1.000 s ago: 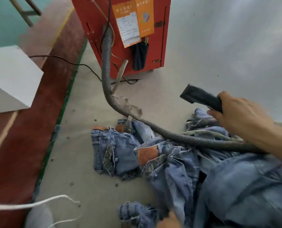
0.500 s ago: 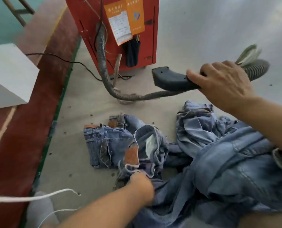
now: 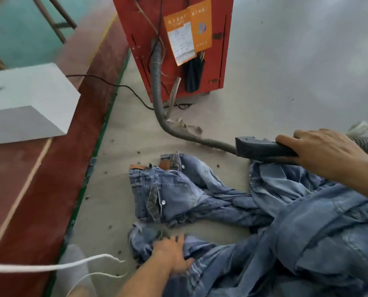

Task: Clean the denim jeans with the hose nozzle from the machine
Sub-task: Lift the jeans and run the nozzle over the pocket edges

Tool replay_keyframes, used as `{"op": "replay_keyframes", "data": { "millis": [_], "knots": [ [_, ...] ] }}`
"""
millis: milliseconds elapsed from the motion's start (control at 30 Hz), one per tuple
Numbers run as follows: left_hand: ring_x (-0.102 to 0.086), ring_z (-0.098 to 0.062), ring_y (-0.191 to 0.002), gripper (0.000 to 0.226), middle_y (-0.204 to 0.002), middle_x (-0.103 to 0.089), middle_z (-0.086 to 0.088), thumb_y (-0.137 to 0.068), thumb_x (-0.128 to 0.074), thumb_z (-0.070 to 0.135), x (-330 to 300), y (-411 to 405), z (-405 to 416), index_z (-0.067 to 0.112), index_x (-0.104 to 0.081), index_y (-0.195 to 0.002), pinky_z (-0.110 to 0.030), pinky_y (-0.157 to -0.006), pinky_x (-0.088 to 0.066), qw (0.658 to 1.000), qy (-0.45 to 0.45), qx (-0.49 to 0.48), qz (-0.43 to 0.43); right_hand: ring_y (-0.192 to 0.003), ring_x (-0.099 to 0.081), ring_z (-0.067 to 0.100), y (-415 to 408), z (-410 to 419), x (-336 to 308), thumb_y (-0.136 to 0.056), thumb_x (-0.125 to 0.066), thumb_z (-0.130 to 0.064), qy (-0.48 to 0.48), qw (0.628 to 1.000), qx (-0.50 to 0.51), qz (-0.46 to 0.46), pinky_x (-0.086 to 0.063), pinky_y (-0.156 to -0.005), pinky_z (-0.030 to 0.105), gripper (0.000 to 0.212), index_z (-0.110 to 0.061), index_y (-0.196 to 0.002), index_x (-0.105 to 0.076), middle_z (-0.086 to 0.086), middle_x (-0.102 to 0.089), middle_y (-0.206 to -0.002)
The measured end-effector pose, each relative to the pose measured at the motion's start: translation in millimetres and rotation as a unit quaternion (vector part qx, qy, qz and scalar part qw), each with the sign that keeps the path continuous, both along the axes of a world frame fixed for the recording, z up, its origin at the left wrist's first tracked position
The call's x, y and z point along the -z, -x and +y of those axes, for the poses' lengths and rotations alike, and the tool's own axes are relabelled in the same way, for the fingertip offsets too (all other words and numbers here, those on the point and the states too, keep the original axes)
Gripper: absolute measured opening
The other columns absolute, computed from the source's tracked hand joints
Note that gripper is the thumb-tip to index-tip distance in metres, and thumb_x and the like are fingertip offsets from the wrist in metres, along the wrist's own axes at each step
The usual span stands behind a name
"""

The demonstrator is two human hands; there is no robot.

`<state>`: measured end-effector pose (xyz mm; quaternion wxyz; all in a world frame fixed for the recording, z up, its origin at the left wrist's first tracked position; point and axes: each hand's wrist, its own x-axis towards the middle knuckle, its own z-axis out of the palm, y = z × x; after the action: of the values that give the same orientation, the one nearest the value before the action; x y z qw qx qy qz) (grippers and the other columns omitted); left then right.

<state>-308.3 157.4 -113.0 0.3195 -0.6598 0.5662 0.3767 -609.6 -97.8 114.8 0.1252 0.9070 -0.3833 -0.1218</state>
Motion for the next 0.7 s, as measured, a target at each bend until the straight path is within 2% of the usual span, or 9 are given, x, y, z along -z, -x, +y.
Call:
{"op": "replay_keyframes", "data": {
  "millis": [100,167,267,333,400,500,567,633,700],
  "knots": [
    [-0.041,-0.018,-0.146,0.083,-0.161,-0.044,0.002,-0.085,-0.053,0.076,27.1,6.8,58.3,0.030,-0.044,-0.154,-0.026,-0.119,-0.027,0.970,-0.017,-0.228,0.089,-0.055,-0.053,0.018,-6.3,-5.8,1.6,-0.098,-0.054,-0.043,-0.009,1.000,0.016,-0.002,-0.043,-0.052,0.033,0.034,-0.040,-0.130,-0.040,-0.009,-0.045,-0.074],
    [-0.050,-0.015,-0.139,0.061,-0.149,-0.057,0.003,-0.092,-0.055,0.067,36.7,0.6,72.9,0.031,-0.060,-0.141,-0.025,-0.112,-0.035,0.948,0.064,-0.299,0.093,-0.048,-0.048,0.015,-6.8,-6.1,9.6,-0.095,-0.055,-0.048,-0.010,1.000,0.015,-0.006,-0.046,-0.046,0.032,0.033,-0.040,-0.125,-0.044,-0.012,-0.041,-0.069],
    [-0.067,-0.029,-0.111,0.051,-0.116,-0.074,-0.008,-0.092,-0.044,0.058,32.1,-12.0,53.4,0.023,-0.077,-0.110,-0.036,-0.091,-0.050,0.947,0.182,-0.262,0.044,-0.042,-0.034,0.008,-1.6,-21.7,26.0,-0.088,-0.066,-0.051,-0.033,0.999,0.012,-0.010,-0.036,-0.039,0.027,0.039,-0.042,-0.121,-0.048,-0.018,-0.030,-0.065],
    [-0.064,-0.037,-0.087,0.039,-0.091,-0.069,-0.013,-0.084,-0.049,0.044,25.3,-29.0,29.3,0.013,-0.072,-0.086,-0.043,-0.074,-0.050,0.872,0.400,-0.277,-0.049,-0.042,-0.028,0.005,0.3,-31.4,34.0,-0.082,-0.074,-0.047,-0.046,0.999,0.019,-0.008,-0.024,-0.041,0.022,0.049,-0.045,-0.122,-0.046,-0.020,-0.027,-0.065],
    [-0.059,-0.040,-0.098,0.037,-0.105,-0.063,-0.019,-0.083,-0.066,0.034,13.3,-57.7,-9.2,0.005,-0.063,-0.106,-0.050,-0.081,-0.049,0.763,0.491,-0.405,-0.115,-0.043,-0.030,0.004,0.3,-32.5,38.3,-0.080,-0.074,-0.045,-0.052,0.998,0.027,-0.005,-0.027,-0.040,0.022,0.051,-0.046,-0.122,-0.045,-0.020,-0.028,-0.066],
    [-0.044,-0.044,-0.139,0.095,-0.154,-0.040,-0.026,-0.091,-0.072,0.052,-2.4,-113.1,-72.2,-0.001,-0.024,-0.154,-0.052,-0.114,-0.037,0.643,0.337,-0.687,0.027,-0.043,-0.038,0.007,-11.6,-22.3,32.3,-0.085,-0.066,-0.051,-0.045,0.999,0.009,-0.023,-0.038,-0.038,0.026,0.036,-0.043,-0.116,-0.049,-0.021,-0.034,-0.066],
    [-0.054,-0.036,-0.132,0.091,-0.150,-0.051,-0.020,-0.087,-0.075,0.056,-7.3,-133.8,-92.9,0.001,-0.037,-0.150,-0.046,-0.111,-0.043,0.581,0.243,-0.759,0.166,-0.043,-0.037,0.008,-26.7,-7.4,26.9,-0.085,-0.063,-0.054,-0.061,0.998,0.003,-0.026,-0.029,-0.036,0.022,0.033,-0.040,-0.113,-0.051,-0.021,-0.040,-0.067],
    [-0.068,-0.027,-0.105,0.057,-0.126,-0.070,-0.017,-0.088,-0.079,0.043,-19.7,-143.7,-102.3,0.004,-0.063,-0.127,-0.036,-0.094,-0.054,0.617,0.235,-0.719,0.217,-0.046,-0.041,0.009,-43.6,3.9,18.0,-0.088,-0.058,-0.057,-0.065,0.997,-0.010,-0.037,-0.022,-0.038,0.022,0.032,-0.039,-0.113,-0.049,-0.020,-0.046,-0.070],
    [-0.068,-0.021,-0.083,0.025,-0.106,-0.074,-0.014,-0.091,-0.076,0.027,-45.4,-152.1,-106.3,0.011,-0.068,-0.108,-0.029,-0.072,-0.052,0.632,0.284,-0.686,0.222,-0.056,-0.052,0.009,-57.0,13.6,7.7,-0.093,-0.049,-0.061,-0.088,0.995,-0.009,-0.055,-0.032,-0.043,0.025,0.031,-0.040,-0.116,-0.043,-0.018,-0.053,-0.078]
  ]
}}
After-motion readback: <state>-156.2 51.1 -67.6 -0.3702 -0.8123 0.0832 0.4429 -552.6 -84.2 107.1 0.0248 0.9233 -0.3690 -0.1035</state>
